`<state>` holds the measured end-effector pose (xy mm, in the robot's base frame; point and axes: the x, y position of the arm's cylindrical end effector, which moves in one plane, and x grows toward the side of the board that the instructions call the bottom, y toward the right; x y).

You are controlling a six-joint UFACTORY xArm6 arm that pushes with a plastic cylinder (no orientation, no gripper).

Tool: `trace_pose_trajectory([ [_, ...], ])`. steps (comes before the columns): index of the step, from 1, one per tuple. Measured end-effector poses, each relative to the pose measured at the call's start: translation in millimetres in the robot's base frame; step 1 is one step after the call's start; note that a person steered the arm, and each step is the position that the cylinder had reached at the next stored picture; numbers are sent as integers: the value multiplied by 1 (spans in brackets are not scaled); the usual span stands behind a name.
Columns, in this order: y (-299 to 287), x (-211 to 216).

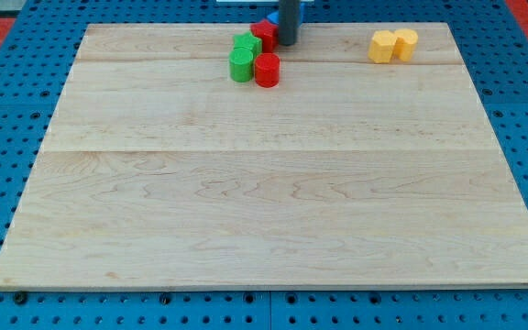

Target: Push the red star towards left

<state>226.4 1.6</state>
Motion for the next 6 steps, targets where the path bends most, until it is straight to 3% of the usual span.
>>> trace_pose_trajectory([
  [1, -104, 1],
  [2, -139, 3],
  [3, -73, 5],
  [4, -52, -16],
  [5, -65, -35],
  [6, -115, -28],
])
